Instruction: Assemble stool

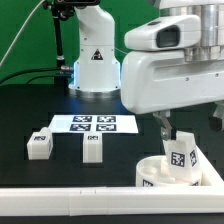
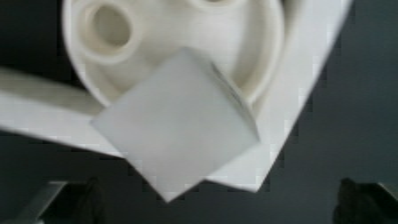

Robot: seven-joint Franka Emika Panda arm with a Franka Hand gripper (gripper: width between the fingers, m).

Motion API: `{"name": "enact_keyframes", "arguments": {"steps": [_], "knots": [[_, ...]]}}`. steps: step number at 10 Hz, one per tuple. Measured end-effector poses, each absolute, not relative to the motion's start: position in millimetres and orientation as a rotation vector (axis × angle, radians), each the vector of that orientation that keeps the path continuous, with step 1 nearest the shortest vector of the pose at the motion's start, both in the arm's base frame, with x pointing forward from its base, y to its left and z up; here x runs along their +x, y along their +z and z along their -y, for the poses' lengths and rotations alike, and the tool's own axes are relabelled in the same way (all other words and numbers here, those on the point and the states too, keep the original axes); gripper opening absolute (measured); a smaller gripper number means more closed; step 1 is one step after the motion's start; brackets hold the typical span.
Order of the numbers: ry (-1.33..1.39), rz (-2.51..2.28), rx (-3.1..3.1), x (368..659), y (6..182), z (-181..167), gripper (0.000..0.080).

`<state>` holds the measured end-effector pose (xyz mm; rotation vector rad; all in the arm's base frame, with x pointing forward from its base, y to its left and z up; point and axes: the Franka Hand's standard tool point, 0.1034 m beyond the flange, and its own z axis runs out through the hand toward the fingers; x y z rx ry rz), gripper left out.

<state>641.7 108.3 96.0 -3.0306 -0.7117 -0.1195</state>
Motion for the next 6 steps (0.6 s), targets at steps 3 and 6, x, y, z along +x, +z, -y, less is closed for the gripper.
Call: {"name": "enact_keyframes", "arguments": {"steps": [3,6], "knots": [[-0.055,1.205,-2.94,637.2,80.8,-113.9,0.0649],[-0.048,1.294,-2.911,637.7,79.9,-108.6,0.0649]]}}
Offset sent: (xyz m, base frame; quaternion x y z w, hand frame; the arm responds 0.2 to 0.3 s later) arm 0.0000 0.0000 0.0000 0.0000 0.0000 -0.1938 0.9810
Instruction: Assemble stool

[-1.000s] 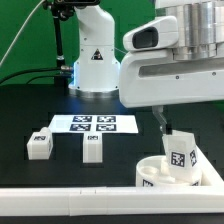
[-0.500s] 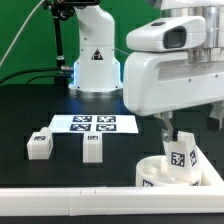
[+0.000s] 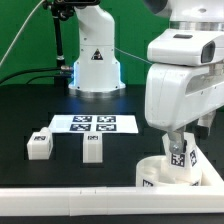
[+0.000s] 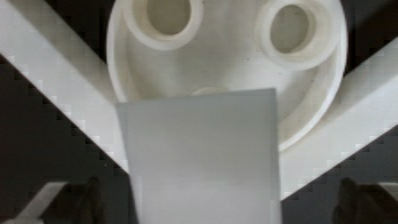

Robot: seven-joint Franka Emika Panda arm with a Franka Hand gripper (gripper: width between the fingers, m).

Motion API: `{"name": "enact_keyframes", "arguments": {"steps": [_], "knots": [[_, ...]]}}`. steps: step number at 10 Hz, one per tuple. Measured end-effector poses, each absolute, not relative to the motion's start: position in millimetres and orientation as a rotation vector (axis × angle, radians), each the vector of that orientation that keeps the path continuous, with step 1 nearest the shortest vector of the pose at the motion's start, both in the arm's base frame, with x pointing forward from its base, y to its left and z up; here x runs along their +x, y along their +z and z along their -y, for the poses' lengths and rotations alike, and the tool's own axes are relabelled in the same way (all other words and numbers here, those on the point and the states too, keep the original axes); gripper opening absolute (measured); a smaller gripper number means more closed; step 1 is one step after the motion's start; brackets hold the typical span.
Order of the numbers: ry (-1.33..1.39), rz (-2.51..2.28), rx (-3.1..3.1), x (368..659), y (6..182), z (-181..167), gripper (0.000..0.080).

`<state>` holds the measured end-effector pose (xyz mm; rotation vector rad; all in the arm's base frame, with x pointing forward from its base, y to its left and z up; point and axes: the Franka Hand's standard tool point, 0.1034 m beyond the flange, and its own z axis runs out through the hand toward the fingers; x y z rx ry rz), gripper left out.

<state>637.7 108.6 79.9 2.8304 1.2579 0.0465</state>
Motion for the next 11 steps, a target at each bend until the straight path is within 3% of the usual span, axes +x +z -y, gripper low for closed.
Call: {"name": "enact_keyframes", "arguments": {"steps": [3,4,5,6,7,11], "knots": [[0.042,-1.211,2.852,637.2,77.3,-106.5,0.0649],[0.041,-1.21,2.852,637.2,77.3,-106.0,0.0513],[0.043,-1.139,2.883,637.2,77.2,-106.0,0.0513],[0.046,-1.018,2.929,637.2,77.2,-106.1,0.0376],[0.048,-0.903,2.968,637.2,77.2,-106.1,0.0339],[0.083,-0.354,3.106,641.5,76.1,-103.7,0.0339]]}}
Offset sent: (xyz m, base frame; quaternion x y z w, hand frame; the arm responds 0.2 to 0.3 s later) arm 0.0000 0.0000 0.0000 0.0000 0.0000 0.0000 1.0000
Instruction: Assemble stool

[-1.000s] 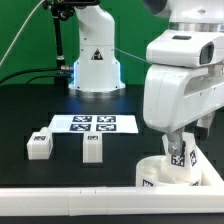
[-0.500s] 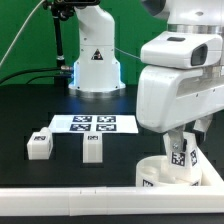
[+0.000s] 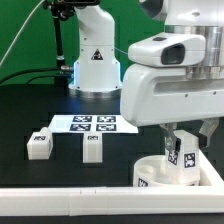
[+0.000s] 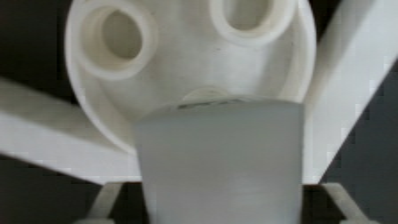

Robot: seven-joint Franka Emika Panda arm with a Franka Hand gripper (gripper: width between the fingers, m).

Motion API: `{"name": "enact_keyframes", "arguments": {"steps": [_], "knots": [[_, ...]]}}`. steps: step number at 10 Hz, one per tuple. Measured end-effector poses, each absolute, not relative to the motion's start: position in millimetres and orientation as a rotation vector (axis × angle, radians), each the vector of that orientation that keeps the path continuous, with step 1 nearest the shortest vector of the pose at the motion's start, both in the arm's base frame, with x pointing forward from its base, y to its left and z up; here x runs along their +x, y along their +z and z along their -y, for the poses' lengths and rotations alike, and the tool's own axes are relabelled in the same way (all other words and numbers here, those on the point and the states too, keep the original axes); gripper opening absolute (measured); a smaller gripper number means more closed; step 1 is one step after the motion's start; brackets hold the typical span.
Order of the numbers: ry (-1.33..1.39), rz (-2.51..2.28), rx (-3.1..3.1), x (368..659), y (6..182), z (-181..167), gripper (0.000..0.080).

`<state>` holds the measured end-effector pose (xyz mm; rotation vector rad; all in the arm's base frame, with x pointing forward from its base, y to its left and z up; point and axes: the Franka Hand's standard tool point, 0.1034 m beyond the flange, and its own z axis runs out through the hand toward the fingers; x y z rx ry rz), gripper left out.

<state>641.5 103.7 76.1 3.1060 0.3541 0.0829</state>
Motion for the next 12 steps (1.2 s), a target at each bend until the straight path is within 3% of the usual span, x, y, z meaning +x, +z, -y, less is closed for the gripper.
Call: {"name": "enact_keyframes", "arguments": {"steps": [4,9,12], "knots": [[0.095,0.663,3.112,642.9,74.3,-107.6,0.034],[0.063,1.12,2.997,642.7,75.0,-108.0,0.034],[0.047,1.656,2.753,642.7,75.2,-108.4,0.034]]}}
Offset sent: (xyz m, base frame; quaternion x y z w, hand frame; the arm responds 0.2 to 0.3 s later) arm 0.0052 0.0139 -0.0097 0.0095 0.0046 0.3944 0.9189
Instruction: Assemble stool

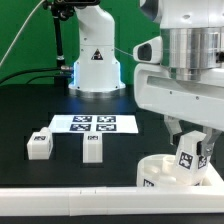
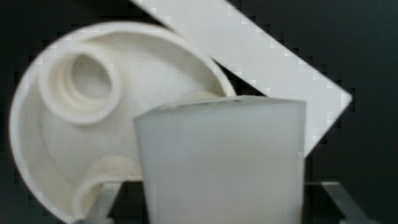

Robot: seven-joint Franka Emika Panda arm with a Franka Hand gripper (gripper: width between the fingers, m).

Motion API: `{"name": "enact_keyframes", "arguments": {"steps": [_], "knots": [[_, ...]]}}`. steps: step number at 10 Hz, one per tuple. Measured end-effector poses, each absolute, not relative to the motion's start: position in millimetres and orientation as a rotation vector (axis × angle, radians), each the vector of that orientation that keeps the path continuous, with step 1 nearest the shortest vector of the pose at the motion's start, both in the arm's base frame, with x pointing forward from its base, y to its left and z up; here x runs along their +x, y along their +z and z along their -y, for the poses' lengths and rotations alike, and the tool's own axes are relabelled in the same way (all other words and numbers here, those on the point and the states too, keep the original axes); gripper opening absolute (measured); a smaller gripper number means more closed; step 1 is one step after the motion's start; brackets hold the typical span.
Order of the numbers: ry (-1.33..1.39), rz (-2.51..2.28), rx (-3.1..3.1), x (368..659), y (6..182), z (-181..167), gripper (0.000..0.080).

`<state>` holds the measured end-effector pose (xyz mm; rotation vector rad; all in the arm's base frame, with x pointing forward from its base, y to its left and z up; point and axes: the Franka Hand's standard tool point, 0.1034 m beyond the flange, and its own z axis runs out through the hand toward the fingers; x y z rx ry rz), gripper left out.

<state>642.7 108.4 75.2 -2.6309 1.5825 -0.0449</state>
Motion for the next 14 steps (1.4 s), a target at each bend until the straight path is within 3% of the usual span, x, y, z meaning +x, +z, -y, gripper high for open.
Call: {"name": "enact_keyframes", "arguments": {"steps": [3,8,9,10,11,14], "knots": [[0.004,-2.255,-1.95,641.8,74.2,-109.4,0.034],[0.035,-2.495,-1.52,639.9,73.9,-113.2,0.034],[0.033,-2.477,-1.549,639.6,73.6,-114.1,0.0389],[0.026,-2.44,-1.607,639.5,73.8,-115.1,0.057],[0.038,-2.36,-1.736,637.7,78.5,-121.3,0.0625],[0.002,-1.819,-2.344,636.1,95.0,-131.9,0.0648]]}}
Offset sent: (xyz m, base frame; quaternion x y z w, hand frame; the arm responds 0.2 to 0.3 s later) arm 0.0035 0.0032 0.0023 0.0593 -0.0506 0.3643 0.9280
